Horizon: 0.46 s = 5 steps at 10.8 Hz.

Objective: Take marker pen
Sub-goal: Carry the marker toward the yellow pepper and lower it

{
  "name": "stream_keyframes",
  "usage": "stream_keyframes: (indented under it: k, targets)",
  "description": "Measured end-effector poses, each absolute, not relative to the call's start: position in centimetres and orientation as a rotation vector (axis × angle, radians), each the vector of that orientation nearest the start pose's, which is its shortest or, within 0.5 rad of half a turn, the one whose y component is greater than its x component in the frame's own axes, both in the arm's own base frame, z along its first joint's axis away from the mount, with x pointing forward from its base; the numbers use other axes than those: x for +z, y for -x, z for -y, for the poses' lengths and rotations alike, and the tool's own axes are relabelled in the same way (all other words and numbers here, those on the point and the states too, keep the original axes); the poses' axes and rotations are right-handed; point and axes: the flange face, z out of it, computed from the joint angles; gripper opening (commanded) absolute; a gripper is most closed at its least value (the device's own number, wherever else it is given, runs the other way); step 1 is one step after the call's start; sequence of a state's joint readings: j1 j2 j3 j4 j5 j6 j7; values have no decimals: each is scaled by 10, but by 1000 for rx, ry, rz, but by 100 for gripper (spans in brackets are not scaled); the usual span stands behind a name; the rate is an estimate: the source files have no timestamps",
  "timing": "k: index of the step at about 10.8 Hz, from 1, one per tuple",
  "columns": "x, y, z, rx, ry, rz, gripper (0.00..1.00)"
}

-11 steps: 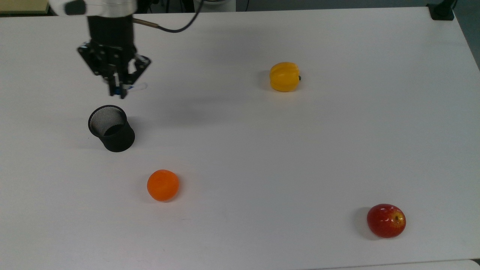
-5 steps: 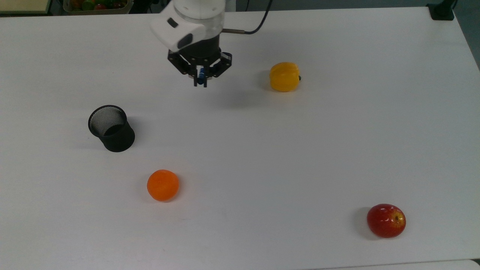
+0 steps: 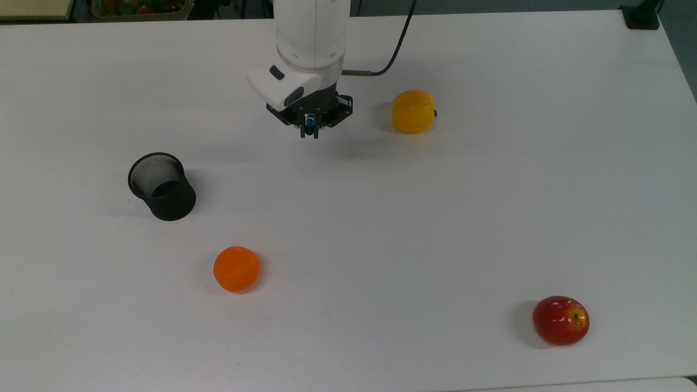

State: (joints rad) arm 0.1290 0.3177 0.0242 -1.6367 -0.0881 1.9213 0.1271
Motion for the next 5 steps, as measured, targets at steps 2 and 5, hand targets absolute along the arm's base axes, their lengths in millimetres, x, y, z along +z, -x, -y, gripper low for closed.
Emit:
stream_keyframes:
  k: [2, 5]
  targets:
    - [416, -647, -92, 46, 3218, 94, 22]
    - [414, -648, -92, 47, 3218, 94, 100]
